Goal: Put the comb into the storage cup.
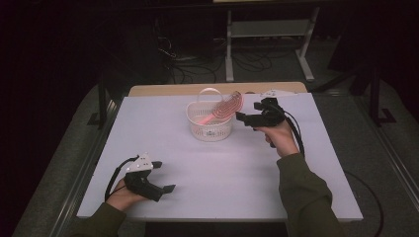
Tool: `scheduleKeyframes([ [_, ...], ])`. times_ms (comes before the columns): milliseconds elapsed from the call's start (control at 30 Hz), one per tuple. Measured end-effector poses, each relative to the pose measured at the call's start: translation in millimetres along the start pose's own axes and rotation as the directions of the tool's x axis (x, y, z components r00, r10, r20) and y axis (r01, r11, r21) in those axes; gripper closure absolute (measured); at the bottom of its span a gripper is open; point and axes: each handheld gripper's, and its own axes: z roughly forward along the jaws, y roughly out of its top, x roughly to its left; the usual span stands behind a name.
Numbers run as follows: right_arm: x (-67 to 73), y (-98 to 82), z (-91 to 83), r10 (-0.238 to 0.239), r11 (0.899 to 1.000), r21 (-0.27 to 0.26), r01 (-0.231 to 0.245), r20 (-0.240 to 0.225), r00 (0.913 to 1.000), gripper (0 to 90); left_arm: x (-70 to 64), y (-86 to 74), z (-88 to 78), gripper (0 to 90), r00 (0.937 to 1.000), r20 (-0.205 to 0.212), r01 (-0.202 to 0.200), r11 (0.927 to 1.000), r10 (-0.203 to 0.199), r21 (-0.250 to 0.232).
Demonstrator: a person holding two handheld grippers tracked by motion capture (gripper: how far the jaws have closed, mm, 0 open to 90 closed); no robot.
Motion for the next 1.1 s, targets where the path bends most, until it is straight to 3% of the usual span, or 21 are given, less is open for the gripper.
scheduleKeyframes([
  [300,1.7,-11.6,-5.7,-0.046,0.998,0.039,0.046,0.006,0.9989,0.0,0.1,0.4,-0.5,0.2,1.0000,-0.002,-0.001,1.0000,0.001,-0.003],
  [667,6.8,-27.2,-18.9,-0.083,0.995,0.062,0.083,-0.002,0.9965,0.0,0.9,0.4,-1.2,0.2,1.0000,-0.007,0.003,0.9999,-0.003,-0.011],
  [1100,17.3,-55.8,-31.7,-0.092,0.989,0.112,0.094,-0.021,0.9955,0.0,0.0,0.9,-1.8,0.2,0.9999,-0.010,-0.001,0.9999,0.001,-0.015],
])
